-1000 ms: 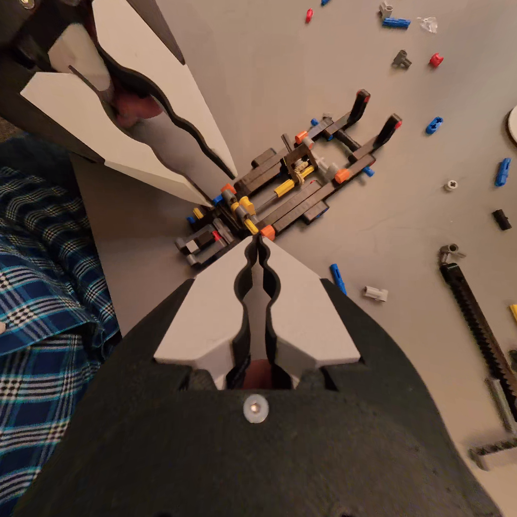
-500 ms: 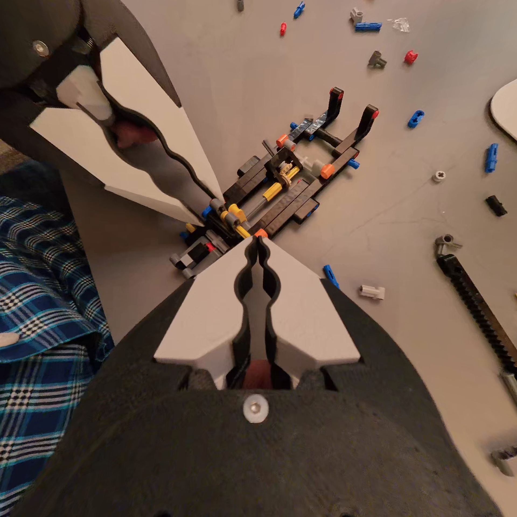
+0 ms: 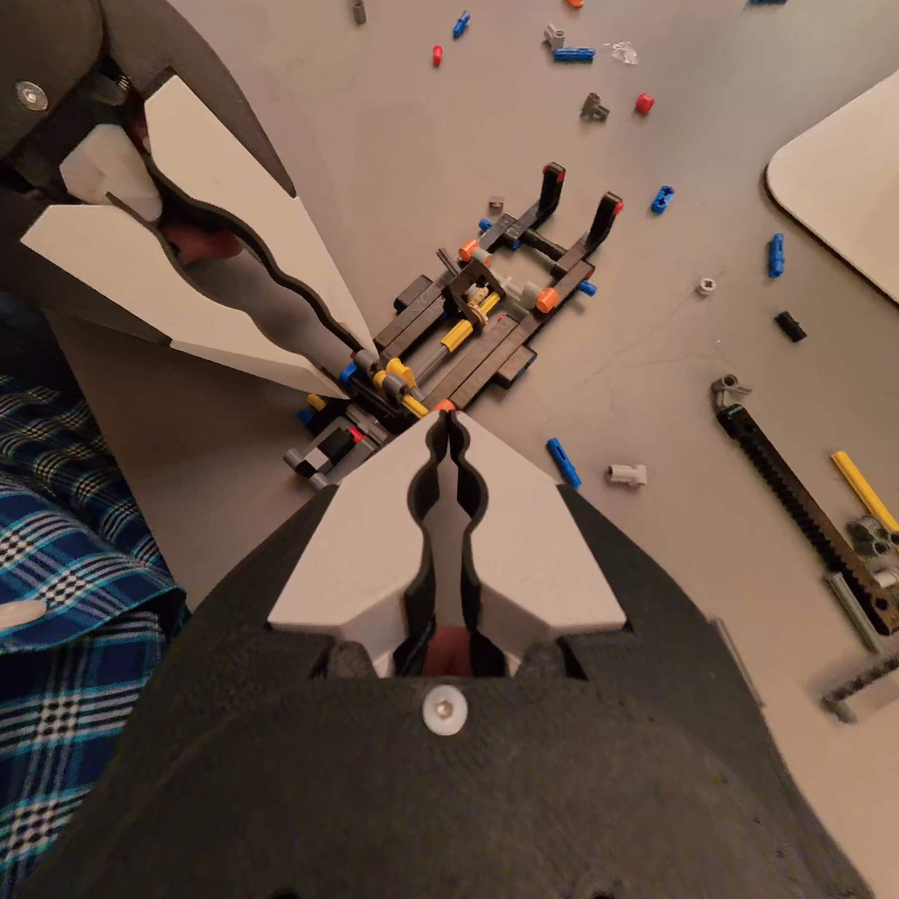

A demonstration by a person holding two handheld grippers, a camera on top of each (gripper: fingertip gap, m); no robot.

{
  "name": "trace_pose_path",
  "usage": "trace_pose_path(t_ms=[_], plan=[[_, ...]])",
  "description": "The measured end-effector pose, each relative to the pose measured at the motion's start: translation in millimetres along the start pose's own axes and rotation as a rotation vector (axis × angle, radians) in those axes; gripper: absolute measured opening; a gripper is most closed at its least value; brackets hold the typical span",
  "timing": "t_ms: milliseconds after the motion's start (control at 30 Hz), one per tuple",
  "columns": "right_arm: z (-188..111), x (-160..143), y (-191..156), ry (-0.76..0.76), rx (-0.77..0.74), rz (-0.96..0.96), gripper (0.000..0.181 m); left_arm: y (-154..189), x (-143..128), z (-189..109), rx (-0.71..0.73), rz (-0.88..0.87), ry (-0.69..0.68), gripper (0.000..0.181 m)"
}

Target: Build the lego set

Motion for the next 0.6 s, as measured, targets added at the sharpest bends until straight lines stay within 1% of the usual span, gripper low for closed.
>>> trace_pose_path(t_ms=[33, 233, 600], plan=[[-0.8, -1.3, -0.7, -0.002, -0.007, 0.01, 0.0, 0.6, 0.1, 0.0, -0.001, 0.001, 0.001, 0.014], [0.3, -2.7, -5.9, 0.006, -0.021, 0.051, 0.0, 1.0, -0.1, -0.1, -0.001, 0.0, -0.003, 0.013], [2.6, 0.5, -10.4, -0.004, -0.074, -0.019, 0.0, 3.8, 0.4, 0.0, -0.008, 0.016, -0.017, 0.014]])
Point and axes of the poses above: each gripper's, where its closed fingertips meet, z out along the fingers, x out of its top, y = z × x across the jaws, the point moved 9 cm from there along -z, back along the fingers, and after that the axes turned 7 degrees about -y, right-handed, at the moved point
